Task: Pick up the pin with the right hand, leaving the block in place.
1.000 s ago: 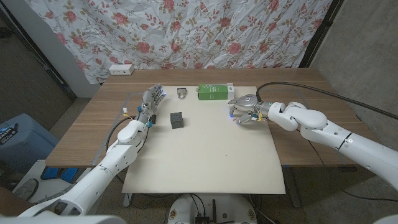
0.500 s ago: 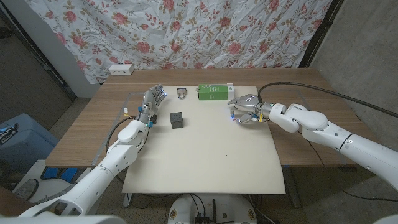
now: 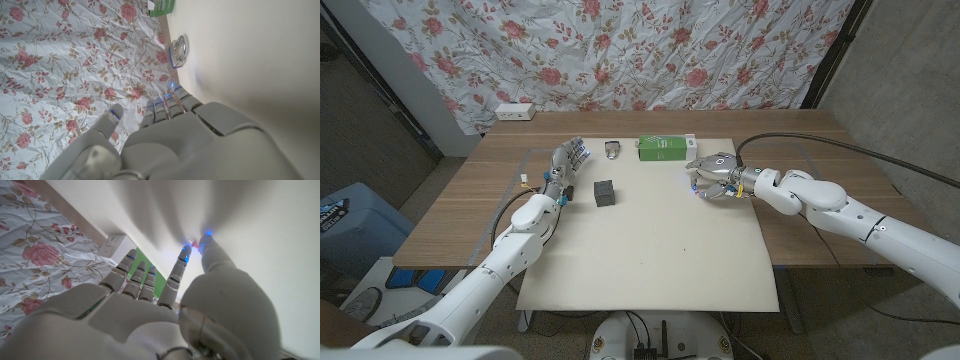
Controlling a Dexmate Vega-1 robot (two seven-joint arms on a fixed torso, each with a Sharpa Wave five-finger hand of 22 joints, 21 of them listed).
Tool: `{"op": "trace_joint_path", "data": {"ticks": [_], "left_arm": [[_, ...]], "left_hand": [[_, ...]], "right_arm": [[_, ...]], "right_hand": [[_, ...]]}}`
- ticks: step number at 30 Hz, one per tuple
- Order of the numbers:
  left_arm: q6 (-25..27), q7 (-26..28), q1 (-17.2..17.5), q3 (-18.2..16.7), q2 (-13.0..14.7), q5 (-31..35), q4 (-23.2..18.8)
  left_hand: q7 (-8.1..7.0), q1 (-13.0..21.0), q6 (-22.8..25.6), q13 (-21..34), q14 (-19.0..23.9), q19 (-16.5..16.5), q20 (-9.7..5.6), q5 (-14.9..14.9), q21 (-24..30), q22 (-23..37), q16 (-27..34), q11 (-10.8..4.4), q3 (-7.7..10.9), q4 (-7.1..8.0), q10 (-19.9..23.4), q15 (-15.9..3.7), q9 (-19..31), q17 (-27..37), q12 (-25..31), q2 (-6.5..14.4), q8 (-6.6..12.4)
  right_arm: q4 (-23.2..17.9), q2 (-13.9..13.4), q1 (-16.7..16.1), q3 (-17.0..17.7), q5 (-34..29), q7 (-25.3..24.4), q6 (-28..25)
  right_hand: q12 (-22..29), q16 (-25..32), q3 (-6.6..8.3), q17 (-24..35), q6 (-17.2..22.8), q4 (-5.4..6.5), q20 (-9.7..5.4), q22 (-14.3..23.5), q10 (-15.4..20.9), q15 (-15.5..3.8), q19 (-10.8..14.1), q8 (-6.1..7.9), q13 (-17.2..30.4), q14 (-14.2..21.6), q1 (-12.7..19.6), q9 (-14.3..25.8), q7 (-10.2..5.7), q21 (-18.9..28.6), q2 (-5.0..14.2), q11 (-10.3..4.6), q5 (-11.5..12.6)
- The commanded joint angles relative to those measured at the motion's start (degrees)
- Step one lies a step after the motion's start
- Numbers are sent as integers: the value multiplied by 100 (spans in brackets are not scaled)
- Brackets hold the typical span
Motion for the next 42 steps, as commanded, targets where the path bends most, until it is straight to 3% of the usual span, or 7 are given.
{"op": "trace_joint_path", "data": {"ticks": [1, 30, 42], "left_arm": [[25, -18, -49, 30, -29, 8, 67], [21, 71, 26, 4, -38, -5, 10], [-5, 84, 66, 6, -47, -1, -7]], "left_hand": [[-14, -66, 65, 33, 57, 56, 3, 25, -38, 9, -3, 0, 53, 2, 35, -8, 7, 14, -9, 434, 10], [-14, -70, 62, 34, 61, 68, 12, 25, -41, 10, -3, 4, 60, 7, 32, -3, 7, 16, -14, 433, 6], [-21, -73, 60, 34, 67, 68, 16, 25, -44, 10, -1, -2, 61, 10, 33, 8, 7, 17, -14, 431, 5]], "right_arm": [[185, 53, 7, -39, -19, -417, 58], [284, 67, 87, -138, -38, -440, 25], [198, 25, 31, -122, -50, -430, -40]], "right_hand": [[41, 68, -38, 41, 189, 9, -24, 29, 117, -251, 97, 129, 15, 85, 66, 49, 13, -5, 40, -31, 34], [33, 122, -132, 115, 727, 72, -85, 33, 239, -330, 157, 471, 23, 111, 154, 173, -6, -34, 184, -131, 24], [44, 144, -126, 146, 799, 81, -111, 35, 305, -363, 167, 515, 27, 118, 205, 187, -24, -39, 292, -185, 14]]}}
